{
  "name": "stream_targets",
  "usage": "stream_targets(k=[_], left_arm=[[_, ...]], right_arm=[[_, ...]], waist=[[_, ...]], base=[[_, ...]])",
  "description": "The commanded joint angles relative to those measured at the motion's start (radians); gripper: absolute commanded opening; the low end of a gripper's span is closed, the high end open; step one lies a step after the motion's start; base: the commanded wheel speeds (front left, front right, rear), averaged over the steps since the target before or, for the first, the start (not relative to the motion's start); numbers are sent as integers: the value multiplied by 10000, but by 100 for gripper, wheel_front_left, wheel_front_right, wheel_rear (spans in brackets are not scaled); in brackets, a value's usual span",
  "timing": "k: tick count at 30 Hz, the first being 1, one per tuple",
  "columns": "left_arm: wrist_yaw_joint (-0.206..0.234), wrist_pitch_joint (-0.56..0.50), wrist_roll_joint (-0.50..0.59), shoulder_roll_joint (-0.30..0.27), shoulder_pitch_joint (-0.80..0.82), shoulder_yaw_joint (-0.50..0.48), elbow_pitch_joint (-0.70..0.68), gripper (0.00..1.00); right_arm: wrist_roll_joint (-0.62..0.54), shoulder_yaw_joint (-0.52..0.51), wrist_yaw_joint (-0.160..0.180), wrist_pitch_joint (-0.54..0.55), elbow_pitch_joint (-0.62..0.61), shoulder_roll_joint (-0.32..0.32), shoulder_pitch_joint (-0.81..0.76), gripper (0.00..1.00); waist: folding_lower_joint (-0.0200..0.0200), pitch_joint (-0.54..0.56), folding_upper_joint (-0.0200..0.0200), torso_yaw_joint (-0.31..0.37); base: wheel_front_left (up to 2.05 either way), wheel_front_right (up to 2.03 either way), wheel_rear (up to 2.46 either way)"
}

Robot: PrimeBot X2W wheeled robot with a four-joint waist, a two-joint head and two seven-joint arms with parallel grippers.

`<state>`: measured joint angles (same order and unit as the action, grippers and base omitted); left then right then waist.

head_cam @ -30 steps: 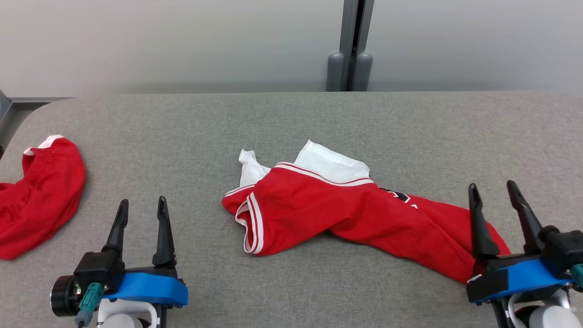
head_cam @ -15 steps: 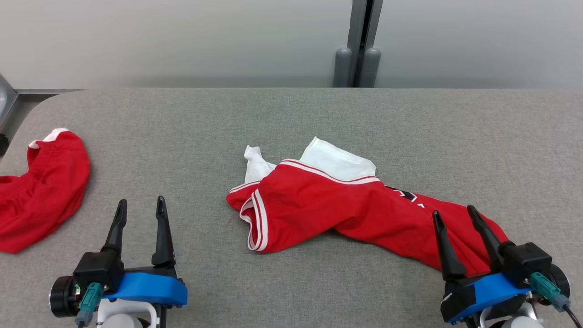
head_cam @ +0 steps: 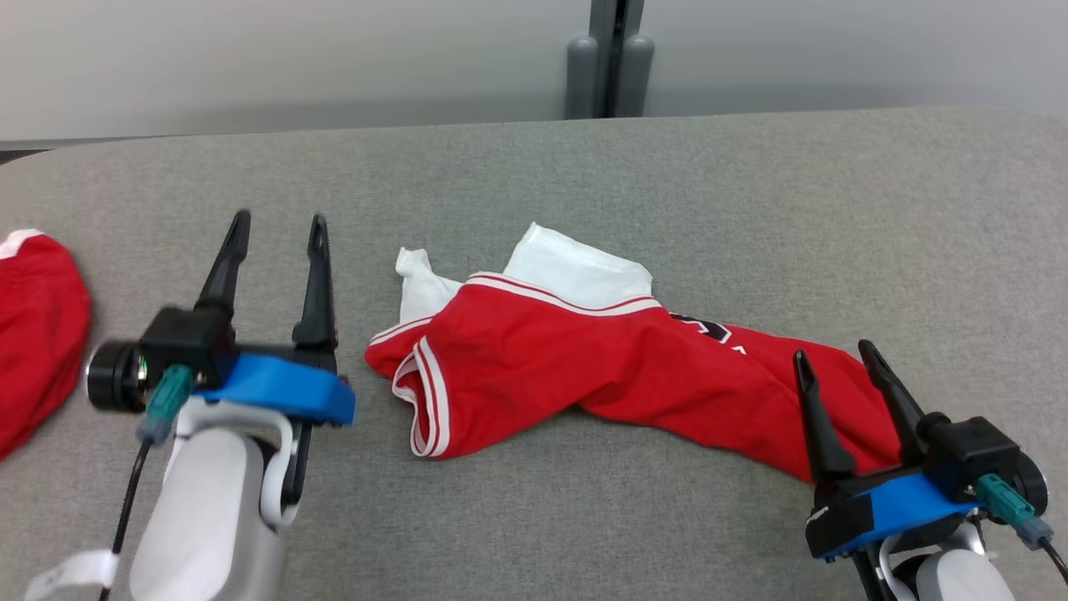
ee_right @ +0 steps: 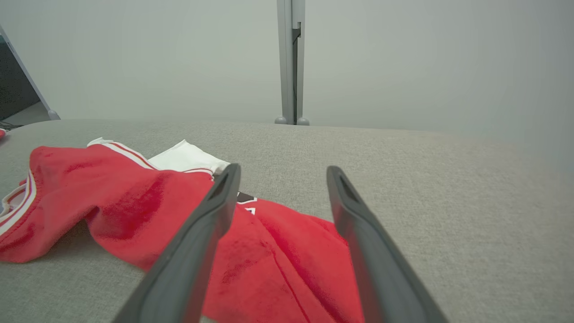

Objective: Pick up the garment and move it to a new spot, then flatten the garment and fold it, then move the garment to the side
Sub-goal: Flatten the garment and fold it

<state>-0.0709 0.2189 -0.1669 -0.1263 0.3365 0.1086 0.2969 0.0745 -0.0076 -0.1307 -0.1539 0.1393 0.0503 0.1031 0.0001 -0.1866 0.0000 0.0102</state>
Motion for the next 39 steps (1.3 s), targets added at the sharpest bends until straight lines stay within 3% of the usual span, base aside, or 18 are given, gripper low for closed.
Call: stream_targets(k=[1,7,16,27,39], left_arm=[[-101,-139,76,-75,530,146,78,100],[-457,-1027,53,-173,2733,923,808,100],[-611,-2124,-445,-64,4976,2204,2771,100],[-591,-3114,-1977,-163,6071,4488,5378,100],[-592,-3906,-3288,-401,6164,6567,7180,100]], right_arm=[[-60,-2,-1,-83,-85,5,212,100],[-80,-7,-1,-179,-262,5,460,100],[-30,-86,-1,-336,-402,5,783,100],[-15,-167,-1,-440,-407,4,1021,100],[43,-245,-1,-510,-412,4,1171,100]], waist=[[-1,-103,0,84],[-1,-653,0,535],[-1,-1382,0,1132],[-1,-1948,0,1615],[-1,-2162,0,1805]], base=[[0,0,0],[0,0,0],[0,0,0],[0,0,0],[0,0,0]])
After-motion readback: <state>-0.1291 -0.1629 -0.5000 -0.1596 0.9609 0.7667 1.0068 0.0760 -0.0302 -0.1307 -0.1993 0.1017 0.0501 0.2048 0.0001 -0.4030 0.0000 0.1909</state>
